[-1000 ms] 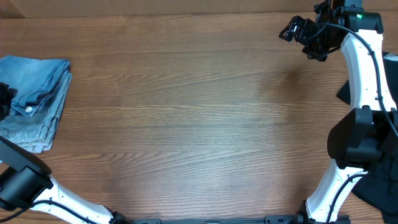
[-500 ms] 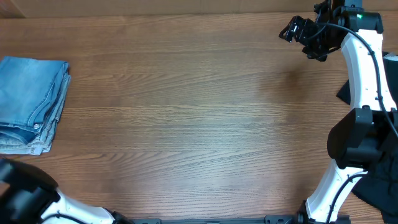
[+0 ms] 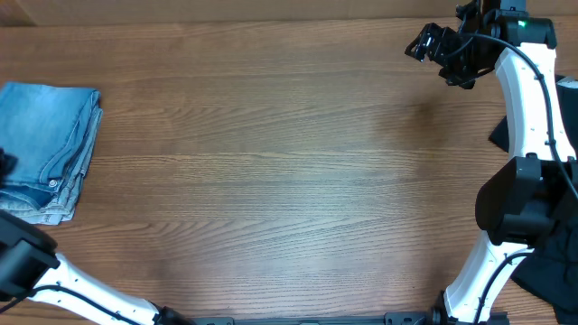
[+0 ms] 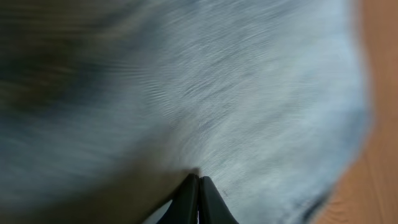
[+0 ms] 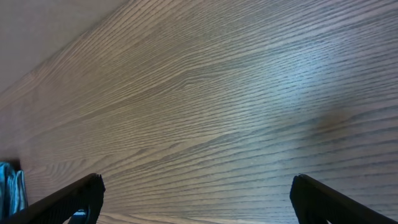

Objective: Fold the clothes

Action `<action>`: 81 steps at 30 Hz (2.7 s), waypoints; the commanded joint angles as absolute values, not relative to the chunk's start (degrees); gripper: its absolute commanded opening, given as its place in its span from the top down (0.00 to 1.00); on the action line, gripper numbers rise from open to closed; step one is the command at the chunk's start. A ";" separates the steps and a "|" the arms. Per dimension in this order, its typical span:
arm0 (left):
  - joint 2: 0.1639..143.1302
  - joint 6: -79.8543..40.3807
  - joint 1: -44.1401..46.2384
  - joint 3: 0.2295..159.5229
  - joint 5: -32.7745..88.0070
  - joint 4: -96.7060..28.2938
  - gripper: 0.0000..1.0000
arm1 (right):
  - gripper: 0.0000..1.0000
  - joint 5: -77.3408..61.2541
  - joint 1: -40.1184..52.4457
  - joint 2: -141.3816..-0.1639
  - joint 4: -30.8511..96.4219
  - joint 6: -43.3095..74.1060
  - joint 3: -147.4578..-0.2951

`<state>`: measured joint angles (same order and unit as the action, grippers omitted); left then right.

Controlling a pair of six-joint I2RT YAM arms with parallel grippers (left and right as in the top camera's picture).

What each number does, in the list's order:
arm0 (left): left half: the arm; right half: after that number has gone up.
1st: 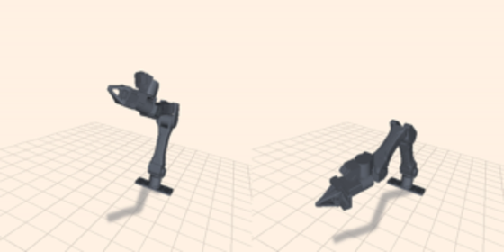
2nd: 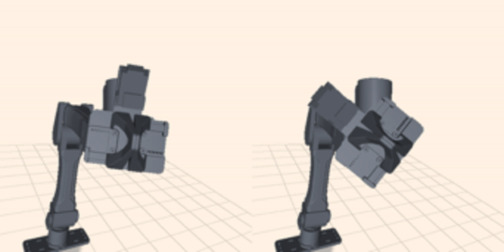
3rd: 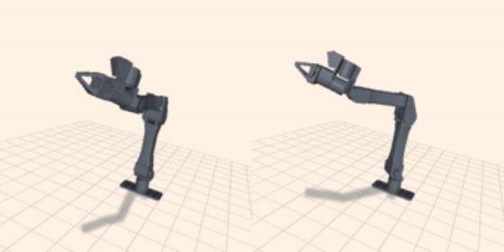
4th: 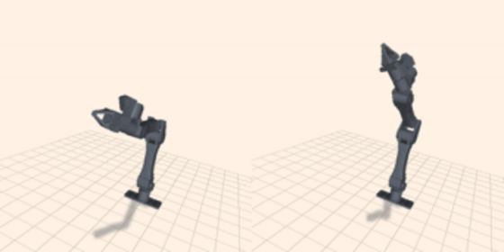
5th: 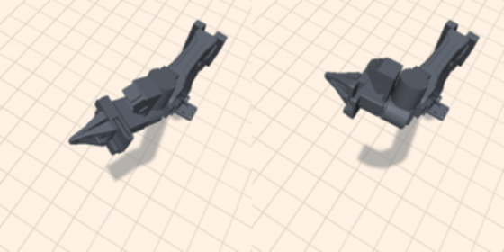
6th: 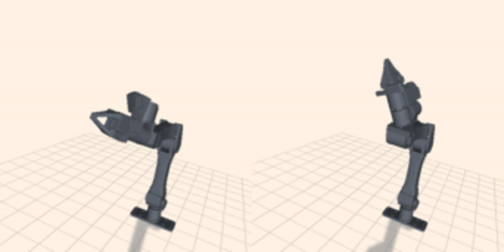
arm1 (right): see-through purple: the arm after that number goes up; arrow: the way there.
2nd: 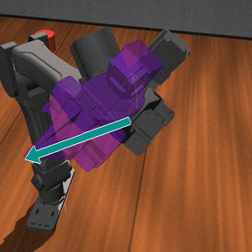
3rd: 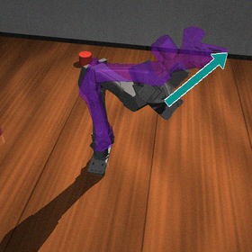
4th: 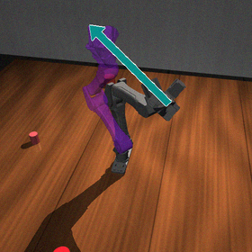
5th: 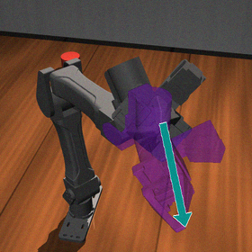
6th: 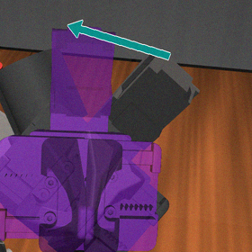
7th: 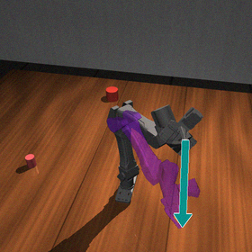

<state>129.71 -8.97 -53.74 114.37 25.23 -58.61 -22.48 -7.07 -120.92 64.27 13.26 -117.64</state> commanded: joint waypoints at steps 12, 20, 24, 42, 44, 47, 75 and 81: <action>125.40 -6.92 -58.26 100.42 55.33 -44.71 0.96 | 0.00 -22.50 -6.98 -120.88 64.20 13.04 -117.60; 100.27 -12.45 -24.38 100.40 33.93 -41.06 0.00 | 0.00 -22.50 -6.98 -120.88 64.20 13.04 -117.60; 101.75 -12.43 -3.31 100.38 23.24 -40.25 0.00 | 0.00 -22.50 -6.98 -120.88 64.20 13.04 -117.60; 104.16 -12.43 19.53 100.29 22.24 -40.34 0.00 | 0.00 -22.48 -6.98 -120.88 64.20 13.04 -117.60; 104.16 -12.43 19.53 100.29 22.24 -40.47 0.00 | 0.00 -22.48 -6.46 -118.26 64.20 13.04 -117.60; 104.16 -12.43 19.53 100.29 22.24 -40.47 0.00 | 0.00 -22.50 -4.80 -110.54 64.20 13.04 -117.60; 104.16 -12.43 19.53 100.29 22.24 -40.47 0.00 | 0.00 -4.03 11.94 -2.24 51.33 13.04 -50.24; 104.16 -12.43 19.53 100.29 22.24 -40.47 0.00 | 0.00 -3.27 11.92 -0.21 31.27 13.04 -29.98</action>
